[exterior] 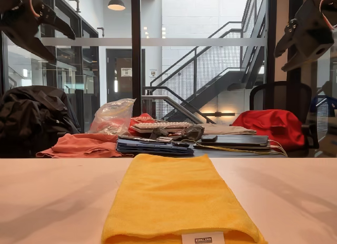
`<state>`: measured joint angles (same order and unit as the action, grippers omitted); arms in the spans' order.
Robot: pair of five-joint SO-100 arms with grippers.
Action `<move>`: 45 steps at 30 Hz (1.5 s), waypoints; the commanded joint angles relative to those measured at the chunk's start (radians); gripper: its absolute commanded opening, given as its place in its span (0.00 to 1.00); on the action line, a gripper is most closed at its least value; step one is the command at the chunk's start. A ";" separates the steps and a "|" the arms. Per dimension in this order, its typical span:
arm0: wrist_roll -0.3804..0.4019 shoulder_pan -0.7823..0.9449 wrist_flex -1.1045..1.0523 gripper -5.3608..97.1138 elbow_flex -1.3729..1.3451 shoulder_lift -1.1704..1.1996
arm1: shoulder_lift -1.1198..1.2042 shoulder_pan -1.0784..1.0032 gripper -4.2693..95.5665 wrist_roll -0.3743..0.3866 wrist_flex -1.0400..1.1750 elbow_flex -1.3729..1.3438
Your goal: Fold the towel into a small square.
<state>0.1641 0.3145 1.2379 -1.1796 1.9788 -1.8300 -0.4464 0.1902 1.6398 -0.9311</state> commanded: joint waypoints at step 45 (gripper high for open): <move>0.557 -0.066 0.252 0.20 -0.612 0.135 | 0.500 -0.776 0.34 0.114 0.015 -0.571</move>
<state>0.7225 0.2500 1.4895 -1.7994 2.0939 -1.3208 -1.2164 0.3083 1.6552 -1.5447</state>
